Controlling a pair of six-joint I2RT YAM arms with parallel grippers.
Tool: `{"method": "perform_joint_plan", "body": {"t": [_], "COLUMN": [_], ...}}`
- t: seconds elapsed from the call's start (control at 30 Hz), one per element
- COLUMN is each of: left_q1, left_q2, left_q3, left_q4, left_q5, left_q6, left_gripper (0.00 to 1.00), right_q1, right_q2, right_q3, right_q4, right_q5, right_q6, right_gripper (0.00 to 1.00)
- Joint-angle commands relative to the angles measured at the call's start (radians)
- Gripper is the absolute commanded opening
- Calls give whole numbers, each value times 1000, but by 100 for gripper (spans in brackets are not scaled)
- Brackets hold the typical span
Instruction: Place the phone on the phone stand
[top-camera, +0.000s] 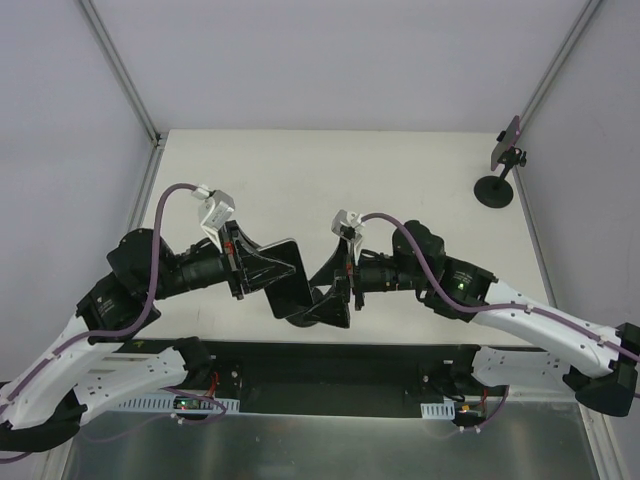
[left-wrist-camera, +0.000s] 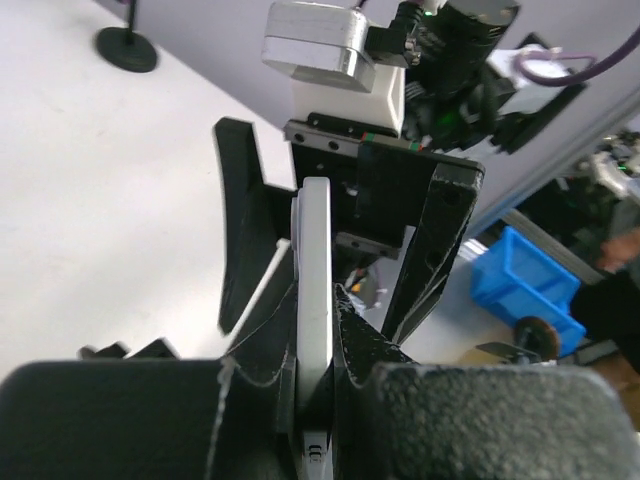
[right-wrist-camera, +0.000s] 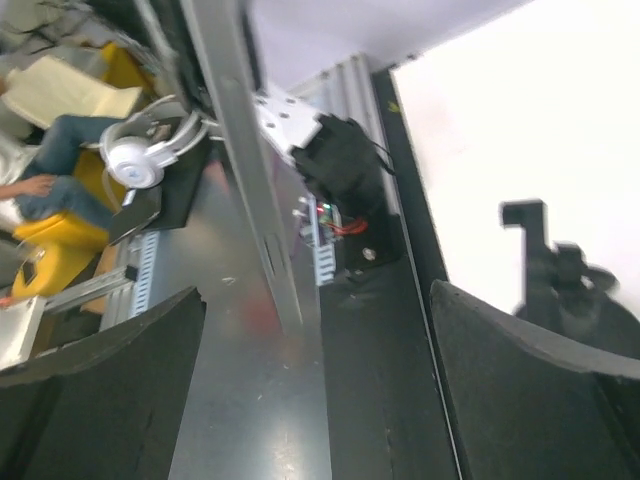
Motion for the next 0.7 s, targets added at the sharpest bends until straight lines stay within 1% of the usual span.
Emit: {"method": "perform_joint_plan", "body": {"t": [0.0,0.03,0.07,0.17,0.2,0.23,0.27,0.3,0.33,0.37,0.4,0.43,0.5,0.57,0.6,0.67], "left_q1": [3,3,3,3,3,3,3,3,3,1,3,1,3,3,3,3], "left_q2": [-50,-53,-56,-73,-76,-82,-85,-86,-91,-91,-92,-94,-94,-96,-97,-103], "left_q3": [84,90,96,96,95,95,95,95,95,93,90,89,84,81,78,73], "left_q4": [-117,-148,-200,-261,-278,-291,-301,-323,-332,-341,-349,-351,-352,-352,-352,-352], "left_q5": [-161,-187,-241,-313,-359,-369,-399,-433,-444,-453,-458,-456,-450,-436,-432,-425], "left_q6": [149,166,180,226,243,246,252,260,261,261,266,266,263,260,257,254], "left_gripper": [0,0,0,0,0,0,0,0,0,0,0,0,0,0,0,0], "right_q1": [-2,-2,1,51,111,142,171,212,231,255,295,311,337,343,345,345], "right_q2": [-43,-39,-36,-31,-22,-11,33,61,88,139,160,182,257,332,357,427], "right_q3": [8,4,3,-8,-8,21,53,91,165,193,219,236,296,358,380,438], "right_q4": [-180,-206,-226,-256,-267,-287,-331,-450,-492,-538,-584,-597,-660,-701,-755,-824], "right_q5": [228,248,335,504,587,730,815,875,955,1009,1047,1106,1150,1209,1229,1289], "right_q6": [39,54,121,191,235,257,290,342,355,378,402,433,496,539,557,617], "right_gripper": [96,96,96,96,96,96,96,96,96,97,100,93,83,83,76,67]}}
